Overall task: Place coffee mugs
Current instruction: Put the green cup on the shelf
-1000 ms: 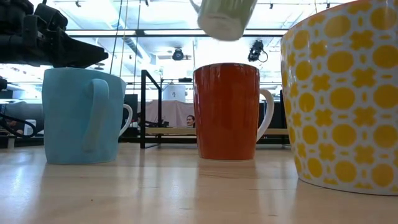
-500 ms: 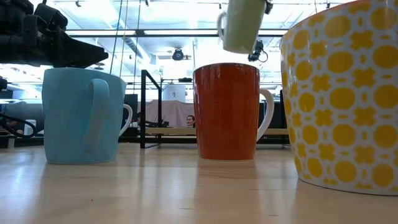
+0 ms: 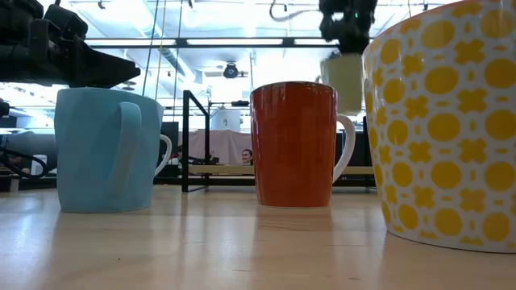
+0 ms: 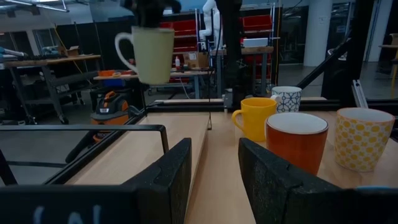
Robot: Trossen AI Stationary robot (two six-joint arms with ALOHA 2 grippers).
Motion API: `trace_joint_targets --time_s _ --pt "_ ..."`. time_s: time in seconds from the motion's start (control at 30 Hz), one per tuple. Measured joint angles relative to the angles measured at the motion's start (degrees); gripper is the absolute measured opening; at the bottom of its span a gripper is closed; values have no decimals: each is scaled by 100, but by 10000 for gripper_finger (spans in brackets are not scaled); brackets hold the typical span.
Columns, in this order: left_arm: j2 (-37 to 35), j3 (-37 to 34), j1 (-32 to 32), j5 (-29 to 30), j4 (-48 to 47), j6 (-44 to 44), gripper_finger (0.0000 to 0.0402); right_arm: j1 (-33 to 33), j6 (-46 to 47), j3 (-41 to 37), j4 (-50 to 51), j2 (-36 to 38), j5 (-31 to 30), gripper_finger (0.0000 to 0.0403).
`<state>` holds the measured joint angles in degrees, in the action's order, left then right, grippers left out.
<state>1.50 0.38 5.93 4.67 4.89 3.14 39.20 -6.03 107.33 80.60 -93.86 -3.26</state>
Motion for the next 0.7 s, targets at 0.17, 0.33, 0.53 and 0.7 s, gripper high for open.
trace_joint_targets --time_s 0.17,0.33,0.53,0.7 --pt "0 0 0 0 0 1 139 224 -13 -733 -570 0 15 36" --pt "0 0 0 0 0 2 139 290 -275 -1342 -1239 -2 34 36" --pt "0 -1 -1 0 0 2 139 308 -477 -1819 -1593 -4 4 36" --pt "0 -2 0 0 0 2 139 347 -617 -2103 -1705 -2 -19 36"
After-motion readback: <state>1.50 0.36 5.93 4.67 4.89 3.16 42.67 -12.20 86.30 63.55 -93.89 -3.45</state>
